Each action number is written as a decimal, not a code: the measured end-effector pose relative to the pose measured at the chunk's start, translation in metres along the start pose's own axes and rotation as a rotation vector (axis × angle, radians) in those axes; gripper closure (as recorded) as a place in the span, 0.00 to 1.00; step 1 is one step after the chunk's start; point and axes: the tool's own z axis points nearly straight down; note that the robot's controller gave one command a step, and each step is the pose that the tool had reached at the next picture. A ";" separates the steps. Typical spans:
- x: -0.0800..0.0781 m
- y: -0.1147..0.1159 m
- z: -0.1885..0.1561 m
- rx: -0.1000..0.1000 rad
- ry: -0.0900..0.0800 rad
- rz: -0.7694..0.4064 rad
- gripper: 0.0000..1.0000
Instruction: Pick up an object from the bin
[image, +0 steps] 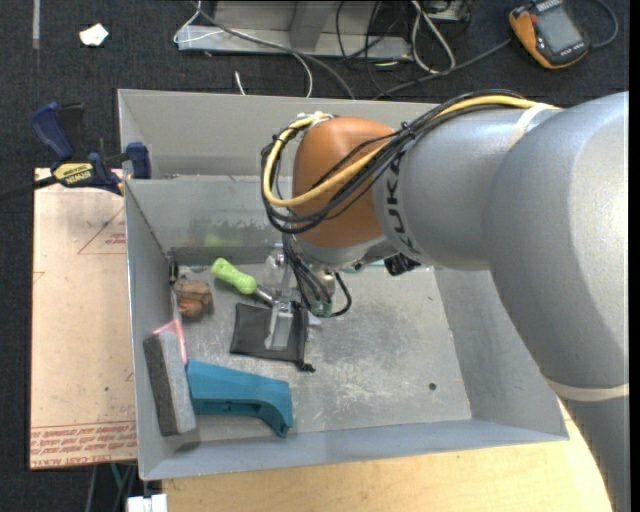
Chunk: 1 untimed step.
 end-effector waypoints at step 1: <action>0.014 -0.014 0.031 0.000 0.000 0.216 0.00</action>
Offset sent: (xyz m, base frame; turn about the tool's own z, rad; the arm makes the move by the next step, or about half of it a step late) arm -0.0074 -0.0025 -0.0559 0.2336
